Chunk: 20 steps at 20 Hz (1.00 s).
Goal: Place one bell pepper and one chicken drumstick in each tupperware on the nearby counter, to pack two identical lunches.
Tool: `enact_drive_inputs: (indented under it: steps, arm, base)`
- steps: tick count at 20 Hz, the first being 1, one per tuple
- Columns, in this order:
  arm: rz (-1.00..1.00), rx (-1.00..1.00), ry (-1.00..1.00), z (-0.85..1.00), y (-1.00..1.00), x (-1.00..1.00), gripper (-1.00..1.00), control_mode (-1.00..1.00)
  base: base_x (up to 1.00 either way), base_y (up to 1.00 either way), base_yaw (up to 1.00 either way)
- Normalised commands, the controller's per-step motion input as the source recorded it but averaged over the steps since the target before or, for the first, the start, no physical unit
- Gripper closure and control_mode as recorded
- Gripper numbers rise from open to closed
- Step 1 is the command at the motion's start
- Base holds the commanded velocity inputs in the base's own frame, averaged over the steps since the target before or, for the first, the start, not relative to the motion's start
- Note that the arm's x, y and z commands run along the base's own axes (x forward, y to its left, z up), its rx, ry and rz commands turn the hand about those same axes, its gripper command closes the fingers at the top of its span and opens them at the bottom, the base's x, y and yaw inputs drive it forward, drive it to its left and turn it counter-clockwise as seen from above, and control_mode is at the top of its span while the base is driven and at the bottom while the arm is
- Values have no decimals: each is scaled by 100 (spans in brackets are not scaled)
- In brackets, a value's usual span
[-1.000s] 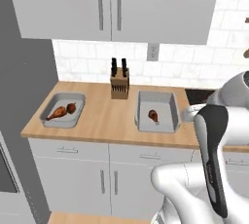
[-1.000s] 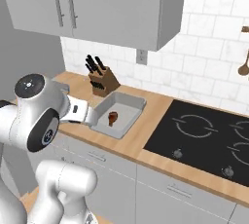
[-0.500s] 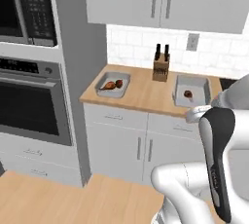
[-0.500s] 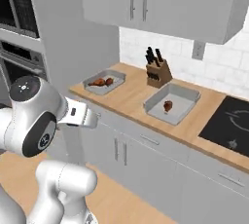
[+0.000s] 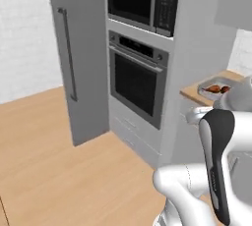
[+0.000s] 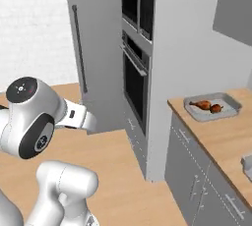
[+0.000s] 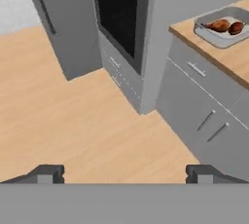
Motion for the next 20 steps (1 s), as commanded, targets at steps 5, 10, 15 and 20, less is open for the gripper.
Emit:
enact_drive_inputs:
  steps: [5, 10, 15, 20]
  arm:
    - [0, 0, 0, 0, 0, 0, -100, 100]
    - [0, 0, 0, 0, 0, 0, -100, 100]
    - [0, 0, 0, 0, 0, 0, -100, 100]
    - [0, 0, 0, 0, 0, 0, -100, 100]
  base:
    - [0, 9, 100]
    - [70, -2, 81]
    - [100, 0, 48]
    - [100, -28, 42]
